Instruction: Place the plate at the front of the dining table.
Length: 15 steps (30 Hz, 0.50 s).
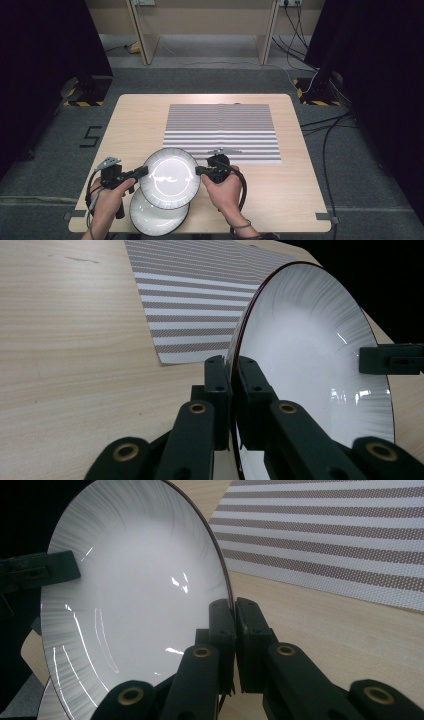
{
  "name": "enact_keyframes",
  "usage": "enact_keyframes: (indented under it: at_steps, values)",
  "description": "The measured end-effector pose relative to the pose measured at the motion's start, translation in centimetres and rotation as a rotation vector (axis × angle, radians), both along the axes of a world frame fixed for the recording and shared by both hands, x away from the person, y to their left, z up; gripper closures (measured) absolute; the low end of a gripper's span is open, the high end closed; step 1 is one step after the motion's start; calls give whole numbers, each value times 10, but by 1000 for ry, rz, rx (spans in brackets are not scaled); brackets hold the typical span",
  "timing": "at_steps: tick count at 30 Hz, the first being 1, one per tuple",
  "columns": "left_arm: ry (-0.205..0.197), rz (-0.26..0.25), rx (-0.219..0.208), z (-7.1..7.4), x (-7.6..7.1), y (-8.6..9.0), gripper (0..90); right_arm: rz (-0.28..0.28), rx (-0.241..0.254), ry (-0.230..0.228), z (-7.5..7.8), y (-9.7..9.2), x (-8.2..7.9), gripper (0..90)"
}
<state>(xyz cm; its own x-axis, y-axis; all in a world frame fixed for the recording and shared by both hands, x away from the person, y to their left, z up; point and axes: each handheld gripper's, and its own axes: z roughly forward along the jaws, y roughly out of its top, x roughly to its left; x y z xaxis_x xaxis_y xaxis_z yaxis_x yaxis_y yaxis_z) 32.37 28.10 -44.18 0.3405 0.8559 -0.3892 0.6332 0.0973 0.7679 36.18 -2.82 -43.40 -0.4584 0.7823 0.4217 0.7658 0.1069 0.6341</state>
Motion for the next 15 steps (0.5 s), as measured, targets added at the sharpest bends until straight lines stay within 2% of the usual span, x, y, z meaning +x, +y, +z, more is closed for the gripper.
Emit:
enact_keyframes:
  at_steps: [15]
  values:
    - [-28, -31, 5, 8, 16, -15, 847, -38, 9, -16, 8, -17, 6, 871]
